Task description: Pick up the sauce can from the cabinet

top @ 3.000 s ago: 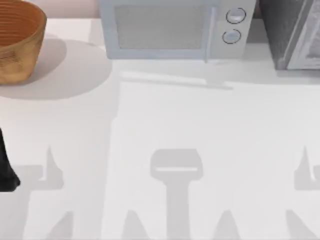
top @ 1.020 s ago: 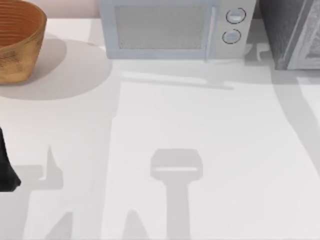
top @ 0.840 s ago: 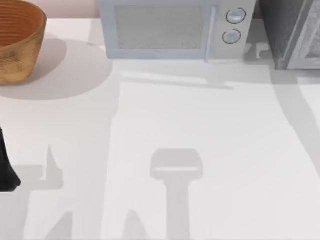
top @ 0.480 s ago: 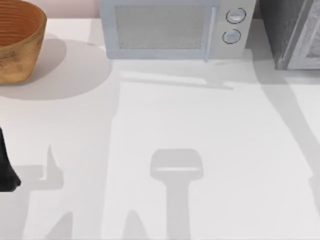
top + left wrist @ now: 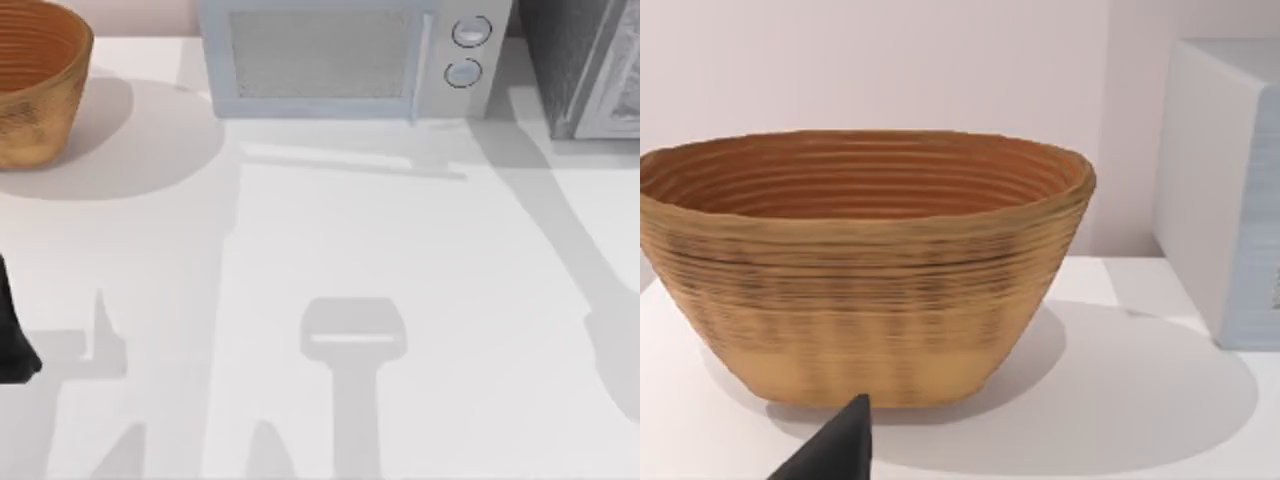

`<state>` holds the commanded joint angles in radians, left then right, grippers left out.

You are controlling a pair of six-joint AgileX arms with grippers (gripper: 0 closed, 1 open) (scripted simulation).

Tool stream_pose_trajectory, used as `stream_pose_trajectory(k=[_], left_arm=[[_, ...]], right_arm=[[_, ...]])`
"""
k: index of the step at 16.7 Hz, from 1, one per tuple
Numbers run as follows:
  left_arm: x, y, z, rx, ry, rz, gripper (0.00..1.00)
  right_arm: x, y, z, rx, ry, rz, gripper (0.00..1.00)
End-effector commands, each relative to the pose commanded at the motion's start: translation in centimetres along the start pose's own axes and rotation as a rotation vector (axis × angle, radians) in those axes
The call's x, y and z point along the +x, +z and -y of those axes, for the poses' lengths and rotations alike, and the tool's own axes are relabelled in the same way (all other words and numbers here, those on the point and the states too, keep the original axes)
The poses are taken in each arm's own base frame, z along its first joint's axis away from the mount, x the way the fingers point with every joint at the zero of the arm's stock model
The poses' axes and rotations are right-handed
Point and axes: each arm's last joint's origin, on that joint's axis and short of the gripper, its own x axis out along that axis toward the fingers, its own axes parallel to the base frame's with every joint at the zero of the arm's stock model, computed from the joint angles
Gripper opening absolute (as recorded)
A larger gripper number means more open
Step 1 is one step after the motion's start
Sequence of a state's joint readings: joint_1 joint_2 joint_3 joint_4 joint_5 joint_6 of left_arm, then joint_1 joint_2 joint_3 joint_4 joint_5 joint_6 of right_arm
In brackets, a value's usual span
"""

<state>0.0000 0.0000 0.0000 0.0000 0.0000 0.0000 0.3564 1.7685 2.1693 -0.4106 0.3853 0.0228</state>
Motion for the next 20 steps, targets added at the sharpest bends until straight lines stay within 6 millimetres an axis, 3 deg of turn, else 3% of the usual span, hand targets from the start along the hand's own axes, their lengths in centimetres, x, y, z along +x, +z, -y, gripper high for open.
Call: stream_pose_trajectory(k=[5,15,20], left_arm=[[0.0,0.0,0.0,0.000,0.000,0.000,1.00],[0.0,0.0,0.0,0.000,0.000,0.000,1.00],[0.0,0.0,0.0,0.000,0.000,0.000,1.00]], right_arm=[[0.6,0.0,0.0,-0.001,-0.001,-0.003,1.00],[5.5,0.2,-0.1,0.000,0.000,0.001,1.00],[6.0,0.0,0.0,0.000,0.000,0.000,1.00]])
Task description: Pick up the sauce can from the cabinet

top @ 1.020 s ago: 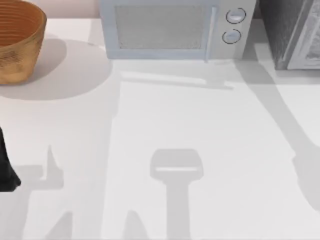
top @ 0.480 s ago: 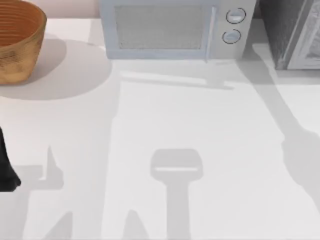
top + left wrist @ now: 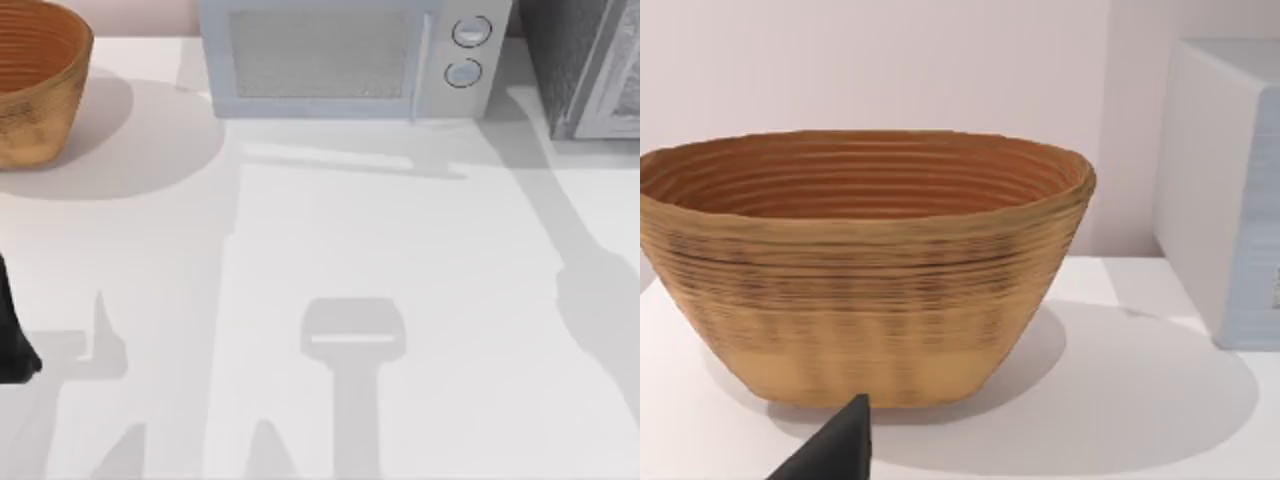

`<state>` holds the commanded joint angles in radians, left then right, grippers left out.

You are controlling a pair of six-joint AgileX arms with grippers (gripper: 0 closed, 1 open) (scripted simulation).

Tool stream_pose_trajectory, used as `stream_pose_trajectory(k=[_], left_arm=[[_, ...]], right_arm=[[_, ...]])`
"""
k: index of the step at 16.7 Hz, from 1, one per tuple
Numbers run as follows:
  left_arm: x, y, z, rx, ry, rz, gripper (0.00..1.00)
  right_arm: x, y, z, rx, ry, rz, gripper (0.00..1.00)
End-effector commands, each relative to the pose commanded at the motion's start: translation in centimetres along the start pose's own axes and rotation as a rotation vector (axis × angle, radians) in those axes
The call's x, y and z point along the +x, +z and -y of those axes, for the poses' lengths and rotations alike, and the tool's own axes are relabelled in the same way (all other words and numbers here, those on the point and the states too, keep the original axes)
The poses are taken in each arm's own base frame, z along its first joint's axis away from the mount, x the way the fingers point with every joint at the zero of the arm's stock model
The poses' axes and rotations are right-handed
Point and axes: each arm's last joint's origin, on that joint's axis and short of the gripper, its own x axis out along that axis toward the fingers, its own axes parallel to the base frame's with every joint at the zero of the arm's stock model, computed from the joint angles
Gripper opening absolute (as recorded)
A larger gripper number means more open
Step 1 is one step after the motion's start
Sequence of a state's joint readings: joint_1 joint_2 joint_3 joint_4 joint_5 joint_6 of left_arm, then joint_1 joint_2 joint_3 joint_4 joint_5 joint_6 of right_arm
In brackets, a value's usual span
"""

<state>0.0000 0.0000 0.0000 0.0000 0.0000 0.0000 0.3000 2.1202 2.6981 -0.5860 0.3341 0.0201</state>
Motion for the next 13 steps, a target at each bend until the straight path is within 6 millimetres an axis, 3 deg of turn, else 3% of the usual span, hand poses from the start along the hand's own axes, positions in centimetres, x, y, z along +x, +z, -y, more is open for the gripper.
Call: stream_pose_trajectory(k=[1,13], left_arm=[[0.00,0.00,0.00,0.000,0.000,0.000,1.00],[0.00,0.00,0.00,0.000,0.000,0.000,1.00]], right_arm=[[0.00,0.00,0.00,0.000,0.000,0.000,1.00],[0.00,0.00,0.00,0.000,0.000,0.000,0.10]])
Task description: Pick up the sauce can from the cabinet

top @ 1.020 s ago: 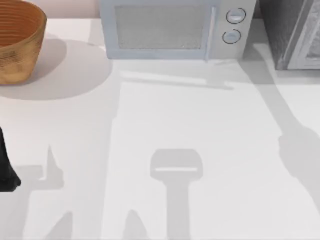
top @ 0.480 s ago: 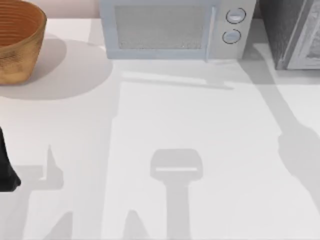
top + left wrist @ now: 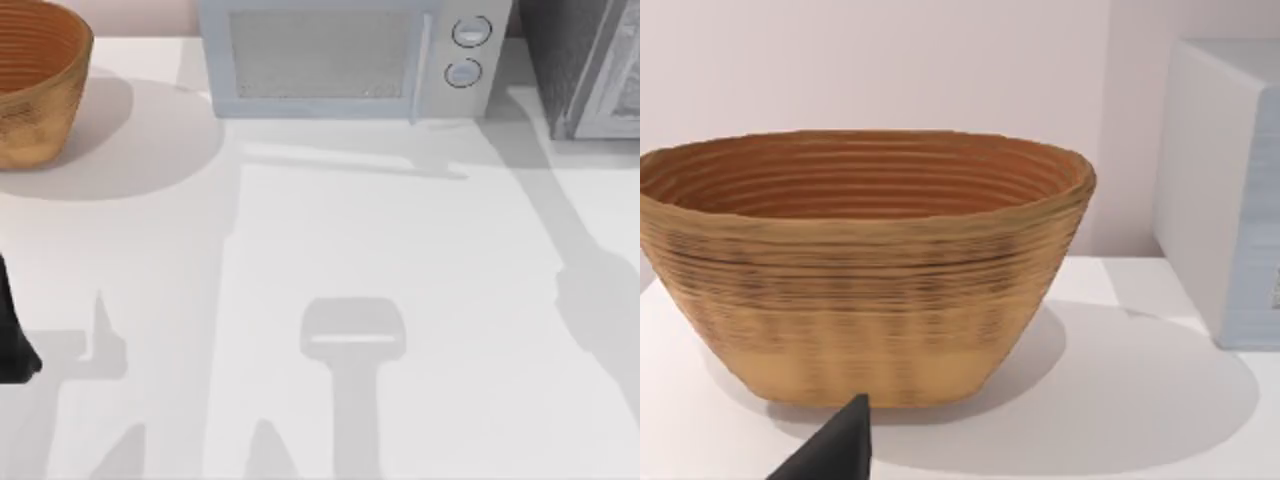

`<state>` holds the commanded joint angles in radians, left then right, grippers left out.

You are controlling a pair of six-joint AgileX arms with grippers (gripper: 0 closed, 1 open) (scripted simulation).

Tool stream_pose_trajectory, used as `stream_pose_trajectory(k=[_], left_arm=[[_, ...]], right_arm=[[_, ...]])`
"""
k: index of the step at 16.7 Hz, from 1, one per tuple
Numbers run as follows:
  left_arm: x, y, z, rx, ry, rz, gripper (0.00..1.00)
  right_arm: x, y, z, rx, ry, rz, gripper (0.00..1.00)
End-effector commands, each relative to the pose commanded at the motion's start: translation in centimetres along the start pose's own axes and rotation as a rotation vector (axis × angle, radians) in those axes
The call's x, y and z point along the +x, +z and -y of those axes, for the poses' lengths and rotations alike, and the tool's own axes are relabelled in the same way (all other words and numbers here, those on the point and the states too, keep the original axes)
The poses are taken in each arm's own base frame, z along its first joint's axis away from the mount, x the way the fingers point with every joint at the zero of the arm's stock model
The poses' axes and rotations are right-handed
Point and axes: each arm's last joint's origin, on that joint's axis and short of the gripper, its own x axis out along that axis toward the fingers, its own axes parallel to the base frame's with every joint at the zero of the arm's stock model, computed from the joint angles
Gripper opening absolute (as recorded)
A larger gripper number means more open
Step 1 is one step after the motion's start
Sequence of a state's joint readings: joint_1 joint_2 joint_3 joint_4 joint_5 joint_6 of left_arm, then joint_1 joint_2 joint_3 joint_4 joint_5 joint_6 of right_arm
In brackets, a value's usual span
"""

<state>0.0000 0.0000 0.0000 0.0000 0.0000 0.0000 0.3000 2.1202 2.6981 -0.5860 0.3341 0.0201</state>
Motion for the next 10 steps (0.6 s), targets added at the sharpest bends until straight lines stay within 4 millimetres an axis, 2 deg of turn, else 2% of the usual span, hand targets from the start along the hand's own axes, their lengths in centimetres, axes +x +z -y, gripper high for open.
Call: stream_pose_trajectory(k=[1,2,10], left_arm=[[0.00,0.00,0.00,0.000,0.000,0.000,1.00],[0.00,0.00,0.00,0.000,0.000,0.000,1.00],[0.00,0.00,0.00,0.000,0.000,0.000,1.00]], right_arm=[[0.00,0.00,0.00,0.000,0.000,0.000,0.02],[0.00,0.00,0.00,0.000,0.000,0.000,0.00],[-0.03,0.00,-0.11,0.002,0.003,0.000,0.00]])
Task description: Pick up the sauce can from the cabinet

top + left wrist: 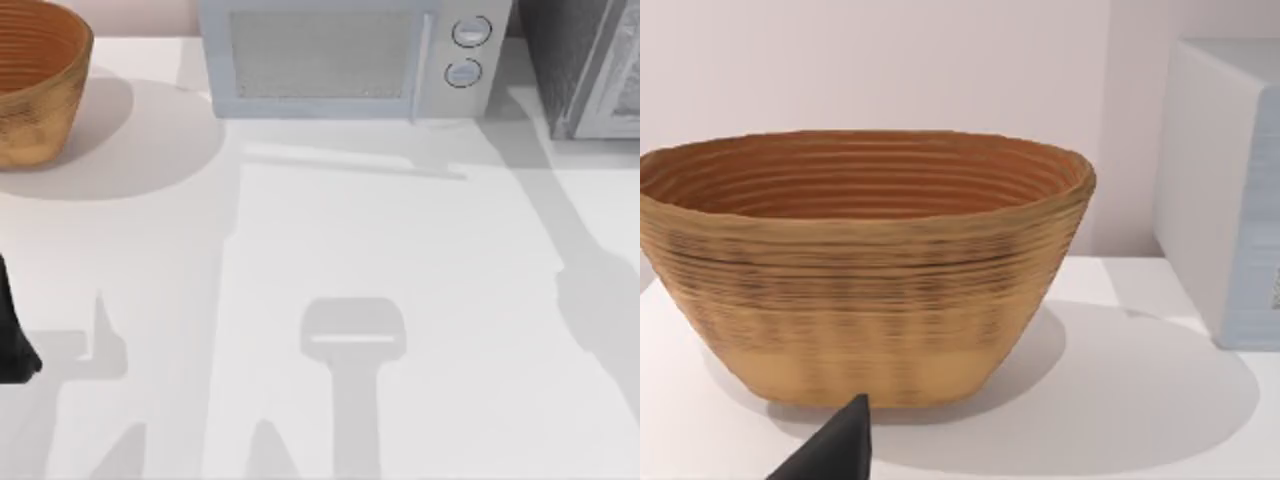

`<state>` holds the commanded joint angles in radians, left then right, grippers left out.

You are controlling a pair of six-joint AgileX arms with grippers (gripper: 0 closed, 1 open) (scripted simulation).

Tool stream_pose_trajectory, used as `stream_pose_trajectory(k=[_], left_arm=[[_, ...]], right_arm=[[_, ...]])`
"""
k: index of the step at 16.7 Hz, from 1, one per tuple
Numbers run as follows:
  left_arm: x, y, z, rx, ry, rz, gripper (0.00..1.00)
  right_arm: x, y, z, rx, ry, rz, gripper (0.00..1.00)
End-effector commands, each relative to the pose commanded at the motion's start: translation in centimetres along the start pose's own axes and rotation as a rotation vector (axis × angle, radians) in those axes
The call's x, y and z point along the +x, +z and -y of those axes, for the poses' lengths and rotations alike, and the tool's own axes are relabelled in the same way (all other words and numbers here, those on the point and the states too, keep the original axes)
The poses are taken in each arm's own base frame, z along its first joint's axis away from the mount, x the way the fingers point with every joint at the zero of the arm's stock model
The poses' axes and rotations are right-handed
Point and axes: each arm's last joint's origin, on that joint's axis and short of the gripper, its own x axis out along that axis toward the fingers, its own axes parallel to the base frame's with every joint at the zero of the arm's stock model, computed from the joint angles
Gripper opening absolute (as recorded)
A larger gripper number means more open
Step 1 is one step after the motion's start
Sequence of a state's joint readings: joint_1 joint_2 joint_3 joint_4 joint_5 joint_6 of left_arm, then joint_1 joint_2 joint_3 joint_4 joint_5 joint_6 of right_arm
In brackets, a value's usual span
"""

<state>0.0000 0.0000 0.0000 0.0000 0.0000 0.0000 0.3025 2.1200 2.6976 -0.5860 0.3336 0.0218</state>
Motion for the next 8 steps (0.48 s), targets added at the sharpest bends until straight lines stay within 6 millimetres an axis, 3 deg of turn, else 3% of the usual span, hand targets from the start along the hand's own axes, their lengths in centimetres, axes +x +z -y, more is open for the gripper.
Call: stream_pose_trajectory(k=[4,8], left_arm=[[0.0,0.0,0.0,0.000,0.000,0.000,1.00],[0.0,0.0,0.0,0.000,0.000,0.000,1.00]], right_arm=[[-2.0,0.8,-0.7,-0.004,0.002,-0.017,0.00],[-8.8,3.7,-1.1,-0.002,-0.001,-0.010,0.00]])
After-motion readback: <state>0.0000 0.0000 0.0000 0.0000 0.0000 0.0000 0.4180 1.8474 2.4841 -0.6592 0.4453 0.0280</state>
